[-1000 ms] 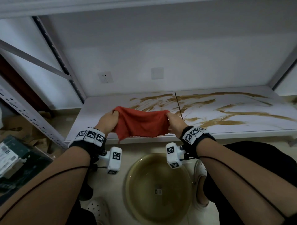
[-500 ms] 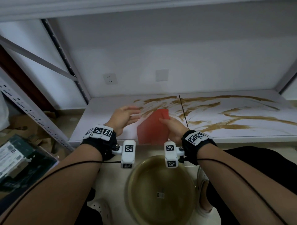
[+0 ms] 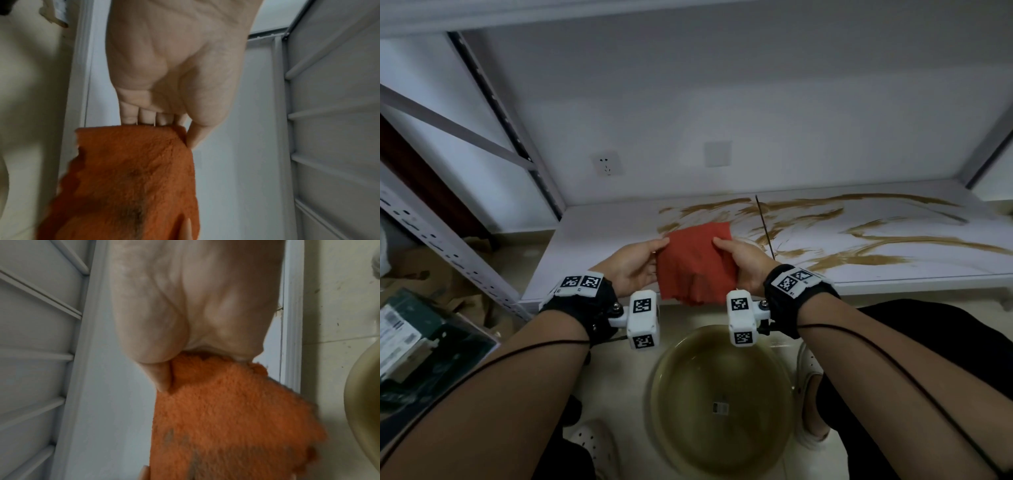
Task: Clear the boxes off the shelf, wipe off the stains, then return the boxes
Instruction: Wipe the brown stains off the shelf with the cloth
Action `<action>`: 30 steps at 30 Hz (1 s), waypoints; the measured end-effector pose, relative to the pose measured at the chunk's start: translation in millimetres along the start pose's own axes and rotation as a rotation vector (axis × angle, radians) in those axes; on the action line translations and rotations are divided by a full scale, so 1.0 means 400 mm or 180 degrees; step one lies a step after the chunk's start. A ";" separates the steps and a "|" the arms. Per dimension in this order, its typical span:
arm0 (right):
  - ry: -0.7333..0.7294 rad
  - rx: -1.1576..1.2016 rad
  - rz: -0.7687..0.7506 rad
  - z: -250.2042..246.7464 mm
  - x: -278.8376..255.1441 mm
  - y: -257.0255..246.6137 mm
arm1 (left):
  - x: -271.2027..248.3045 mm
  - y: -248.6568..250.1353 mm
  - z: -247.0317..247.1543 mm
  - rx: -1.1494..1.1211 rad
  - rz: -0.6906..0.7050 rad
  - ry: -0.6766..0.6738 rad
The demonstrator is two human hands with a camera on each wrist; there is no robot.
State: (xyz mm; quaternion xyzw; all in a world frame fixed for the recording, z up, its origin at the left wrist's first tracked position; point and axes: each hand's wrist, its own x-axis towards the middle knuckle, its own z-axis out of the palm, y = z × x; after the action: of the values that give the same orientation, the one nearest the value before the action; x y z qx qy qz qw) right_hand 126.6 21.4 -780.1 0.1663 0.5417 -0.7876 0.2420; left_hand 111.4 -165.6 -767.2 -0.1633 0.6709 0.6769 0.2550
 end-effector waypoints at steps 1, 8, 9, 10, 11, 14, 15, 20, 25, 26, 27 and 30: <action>-0.0004 -0.0088 0.0088 -0.001 -0.002 0.000 | -0.003 0.003 0.002 0.0114 0.0125 0.0084; -0.0041 -0.0232 0.0215 0.000 0.007 0.014 | -0.009 0.007 0.021 0.1145 0.0581 0.0211; -0.0050 -0.0235 0.0197 0.002 0.009 0.016 | -0.011 0.010 0.027 0.1154 0.0649 0.0221; -0.0028 -0.0214 0.0180 0.005 0.011 0.017 | -0.015 0.014 0.036 0.1139 0.0692 0.0140; -0.0013 -0.0167 0.0172 0.005 0.015 0.017 | -0.022 0.018 0.047 0.1094 0.0691 -0.0038; -0.0130 0.0215 0.0346 0.000 0.027 0.014 | -0.037 0.036 0.073 0.0966 0.0673 -0.0569; -0.0170 0.0380 0.0459 -0.006 0.030 0.015 | -0.035 0.040 0.074 0.0948 0.0730 -0.0539; 0.0102 0.0585 0.0523 -0.033 0.029 0.022 | -0.007 0.037 0.039 0.0776 0.0888 0.0218; 0.0255 0.0477 0.0428 -0.043 0.033 0.013 | 0.007 0.015 0.036 0.0860 0.0722 0.0327; 0.0310 0.0372 0.0434 -0.045 0.036 0.013 | 0.010 0.011 0.038 0.0896 0.0698 0.0299; 0.0361 0.0301 0.0428 -0.049 0.040 0.015 | 0.013 0.008 0.040 0.0928 0.0675 0.0272; 0.0428 0.0213 0.0479 -0.054 0.054 0.024 | 0.024 0.003 0.045 0.1046 0.0585 0.0216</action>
State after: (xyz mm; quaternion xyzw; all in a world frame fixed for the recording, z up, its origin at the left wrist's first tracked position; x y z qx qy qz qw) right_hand 114.0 34.4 -806.4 0.2670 0.5161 -0.7719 0.2579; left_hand 105.0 -146.4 -770.8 -0.0801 0.7927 0.5728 0.1926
